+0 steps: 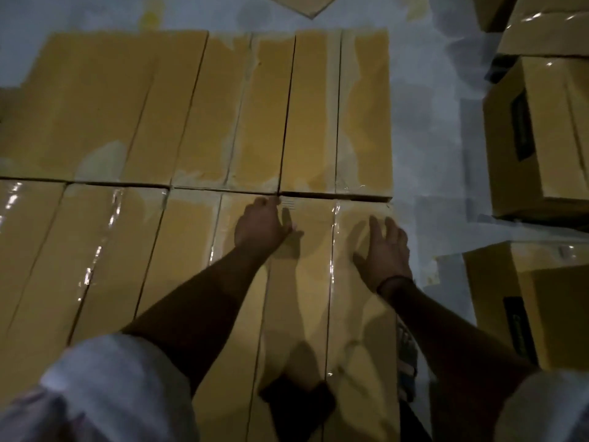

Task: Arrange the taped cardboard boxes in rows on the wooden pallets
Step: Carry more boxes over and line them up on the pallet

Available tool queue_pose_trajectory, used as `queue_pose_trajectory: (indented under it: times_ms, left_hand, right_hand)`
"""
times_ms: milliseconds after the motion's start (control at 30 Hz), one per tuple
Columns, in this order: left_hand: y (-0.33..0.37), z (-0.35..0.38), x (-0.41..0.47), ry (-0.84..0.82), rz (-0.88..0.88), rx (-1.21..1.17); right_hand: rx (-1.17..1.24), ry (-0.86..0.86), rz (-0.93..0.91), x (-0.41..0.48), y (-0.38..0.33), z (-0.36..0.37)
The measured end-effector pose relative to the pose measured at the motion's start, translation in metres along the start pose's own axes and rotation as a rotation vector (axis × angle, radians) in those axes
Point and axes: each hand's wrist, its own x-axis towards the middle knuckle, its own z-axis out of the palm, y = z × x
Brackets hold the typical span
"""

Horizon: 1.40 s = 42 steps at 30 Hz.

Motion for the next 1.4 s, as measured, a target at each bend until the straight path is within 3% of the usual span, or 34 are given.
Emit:
queue_pose_trajectory:
  times_ms: [100, 267, 500, 700, 967, 1167, 1400]
  left_hand:
    - [0.008, 0.009, 0.047, 0.057, -0.094, -0.112]
    - [0.023, 0.025, 0.085, 0.119, -0.255, -0.054]
    - [0.037, 0.036, 0.093, 0.258, -0.429, -0.136]
    - [0.056, 0.037, 0.096, 0.248, -0.575, -0.189]
    - [0.045, 0.046, 0.071, 0.225, -0.287, 0.026]
    - [0.034, 0.033, 0.095, 0.18, -0.394, -0.059]
    - [0.024, 0.04, 0.082, 0.271, -0.321, -0.113]
  right_hand:
    - [0.121, 0.047, 0.022, 0.055, -0.002, -0.014]
    - [0.286, -0.012, 0.044, 0.109, 0.009, -0.022]
    - [0.398, 0.005, 0.028, 0.117, 0.02, -0.016]
    - [0.407, 0.02, 0.018, 0.117, 0.023, -0.013]
    - [0.413, 0.032, 0.04, 0.113, 0.021, -0.008]
    - [0.372, 0.033, 0.017, 0.115, 0.022, -0.011]
    - [0.353, 0.06, -0.005, 0.103, 0.025, -0.009]
